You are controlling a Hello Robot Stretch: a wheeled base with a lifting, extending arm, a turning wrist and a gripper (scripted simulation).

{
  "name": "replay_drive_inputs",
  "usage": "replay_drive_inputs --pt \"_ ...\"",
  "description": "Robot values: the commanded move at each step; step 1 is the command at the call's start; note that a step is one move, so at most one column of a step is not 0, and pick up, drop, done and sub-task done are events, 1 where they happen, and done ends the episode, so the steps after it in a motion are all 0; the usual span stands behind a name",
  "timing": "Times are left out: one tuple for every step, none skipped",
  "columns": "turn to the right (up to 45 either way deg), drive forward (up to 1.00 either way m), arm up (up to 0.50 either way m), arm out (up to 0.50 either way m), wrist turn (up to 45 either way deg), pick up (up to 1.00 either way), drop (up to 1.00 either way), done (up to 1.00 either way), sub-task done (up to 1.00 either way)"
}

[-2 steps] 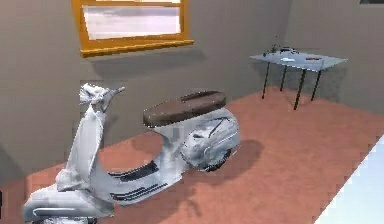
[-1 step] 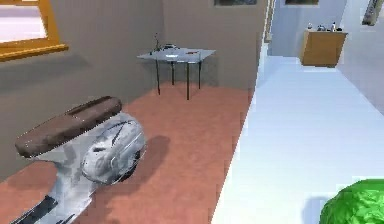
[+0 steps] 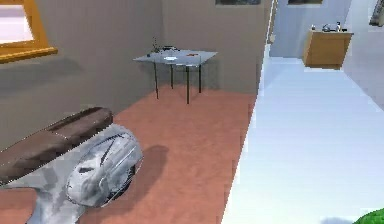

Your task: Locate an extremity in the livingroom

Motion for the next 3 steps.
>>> replay_drive_inputs --pt "12.0 0.00 0.00 0.00 0.0 0.00 0.00 0.00 0.00" --pt "0.0 1.00 0.00 0.00 0.0 0.00 0.00 0.00 0.00" --pt "3.0 0.00 0.00 0.00 0.0 0.00 0.00 0.00 0.00"
